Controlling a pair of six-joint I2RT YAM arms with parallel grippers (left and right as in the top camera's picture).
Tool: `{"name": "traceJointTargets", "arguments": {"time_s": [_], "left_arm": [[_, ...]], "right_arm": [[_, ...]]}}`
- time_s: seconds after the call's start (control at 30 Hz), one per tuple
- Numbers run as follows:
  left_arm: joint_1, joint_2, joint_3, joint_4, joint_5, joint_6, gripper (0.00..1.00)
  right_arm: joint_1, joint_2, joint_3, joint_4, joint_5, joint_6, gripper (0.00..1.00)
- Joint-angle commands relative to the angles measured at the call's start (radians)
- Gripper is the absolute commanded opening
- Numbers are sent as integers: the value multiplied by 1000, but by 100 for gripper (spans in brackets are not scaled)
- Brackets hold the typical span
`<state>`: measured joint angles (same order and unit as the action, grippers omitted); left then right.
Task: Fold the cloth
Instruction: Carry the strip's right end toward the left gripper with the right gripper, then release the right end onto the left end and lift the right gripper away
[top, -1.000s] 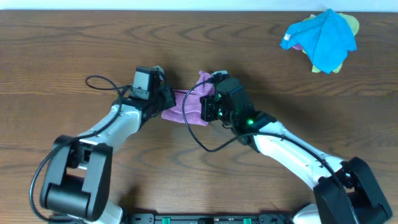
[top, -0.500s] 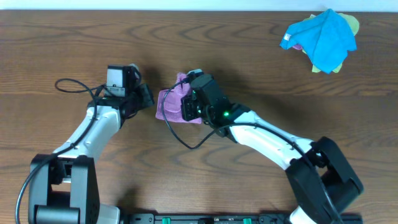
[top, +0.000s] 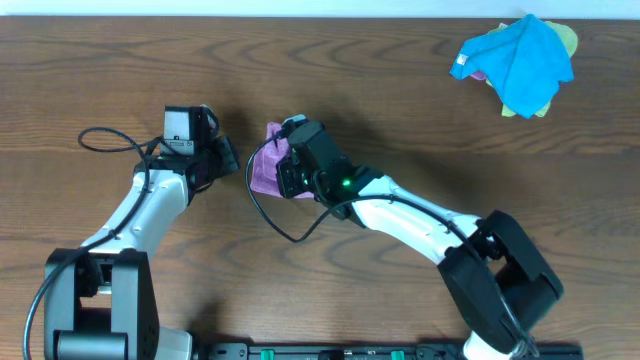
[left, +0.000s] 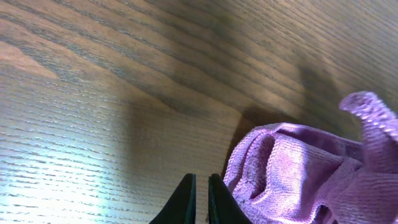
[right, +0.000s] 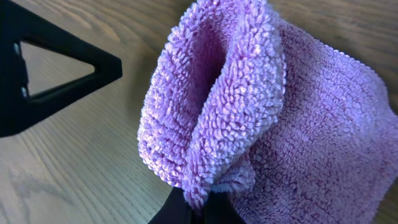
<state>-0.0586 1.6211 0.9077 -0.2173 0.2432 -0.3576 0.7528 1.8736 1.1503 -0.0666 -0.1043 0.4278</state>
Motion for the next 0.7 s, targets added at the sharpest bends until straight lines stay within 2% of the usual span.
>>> {"name": "traceJointTargets", "arguments": {"time_s": [0.0, 0.53, 0.67], "left_arm": [[6, -14, 25, -4, -18, 22, 9], [6, -21, 25, -4, -19, 22, 9], [8, -21, 25, -3, -19, 22, 9]], "right_arm": [[18, 27, 26, -1, -5, -18, 1], [74, 74, 27, 23, -5, -18, 2], [85, 74, 27, 40, -6, -19, 21]]}}
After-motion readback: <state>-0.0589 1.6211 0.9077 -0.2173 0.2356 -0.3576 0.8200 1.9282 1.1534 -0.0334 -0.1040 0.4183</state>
